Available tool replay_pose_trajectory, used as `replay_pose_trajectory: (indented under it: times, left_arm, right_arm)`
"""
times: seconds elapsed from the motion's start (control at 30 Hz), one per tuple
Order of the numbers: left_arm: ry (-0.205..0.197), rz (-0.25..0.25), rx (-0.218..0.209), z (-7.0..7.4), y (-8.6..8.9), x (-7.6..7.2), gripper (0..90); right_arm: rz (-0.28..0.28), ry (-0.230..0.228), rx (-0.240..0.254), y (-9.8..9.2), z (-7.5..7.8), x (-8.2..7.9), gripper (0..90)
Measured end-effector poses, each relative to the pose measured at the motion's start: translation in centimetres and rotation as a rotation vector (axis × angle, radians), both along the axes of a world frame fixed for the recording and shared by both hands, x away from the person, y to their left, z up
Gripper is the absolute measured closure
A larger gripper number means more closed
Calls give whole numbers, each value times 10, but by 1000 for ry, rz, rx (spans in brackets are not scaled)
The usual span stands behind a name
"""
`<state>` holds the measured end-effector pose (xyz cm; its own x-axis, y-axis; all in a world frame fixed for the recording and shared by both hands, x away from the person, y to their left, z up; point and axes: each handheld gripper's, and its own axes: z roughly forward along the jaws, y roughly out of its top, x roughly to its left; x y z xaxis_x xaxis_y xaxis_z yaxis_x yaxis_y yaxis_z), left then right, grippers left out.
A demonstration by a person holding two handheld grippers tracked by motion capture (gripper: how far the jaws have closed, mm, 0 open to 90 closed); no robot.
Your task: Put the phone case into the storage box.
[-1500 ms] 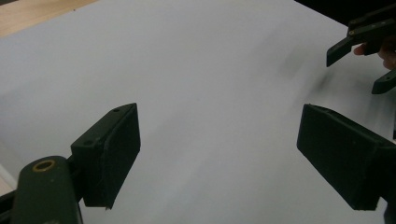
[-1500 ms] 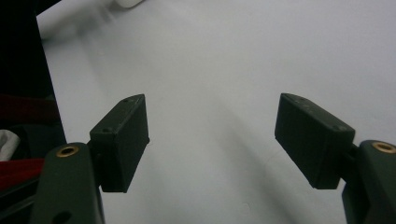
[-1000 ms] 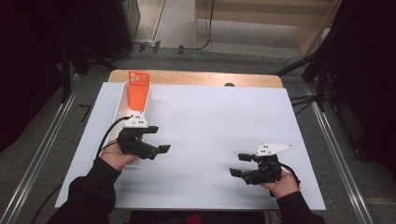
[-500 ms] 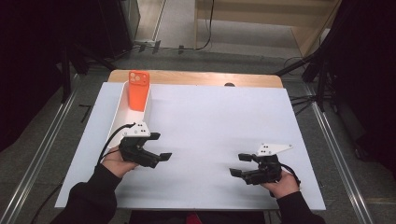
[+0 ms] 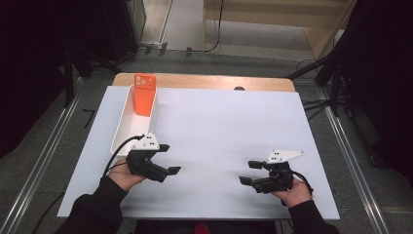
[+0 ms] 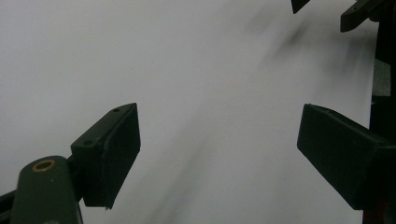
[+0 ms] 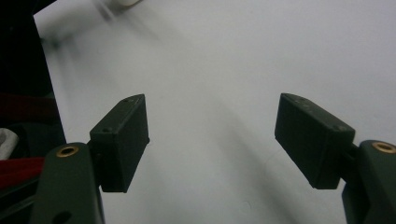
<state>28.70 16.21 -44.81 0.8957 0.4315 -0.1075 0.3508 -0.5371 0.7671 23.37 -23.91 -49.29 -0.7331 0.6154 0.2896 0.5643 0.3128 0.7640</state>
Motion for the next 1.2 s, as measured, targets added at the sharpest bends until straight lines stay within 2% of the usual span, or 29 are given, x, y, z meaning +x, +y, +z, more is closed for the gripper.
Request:
replay_pose_trajectory:
  times: [0.13,0.2,0.33,0.57,0.9,1.2]
  left_arm:
    - [-4,-15,19,-3,-2,-4,136]
    - [1,-16,13,-5,-3,-5,137]
    - [10,-12,19,-9,-2,-6,137]
    - [3,-9,36,-13,-2,-9,136]
    - [-19,18,22,-15,0,-13,137]
    - [-20,14,16,-17,0,-14,137]
  right_arm:
    - [0,-1,0,0,0,0,249]
    - [1,0,0,0,0,0,249]
    - [2,0,-2,0,0,0,249]
    - [4,-3,-2,1,-1,0,249]
    - [2,4,-5,1,-1,0,249]
    - [3,4,-5,1,-1,0,249]
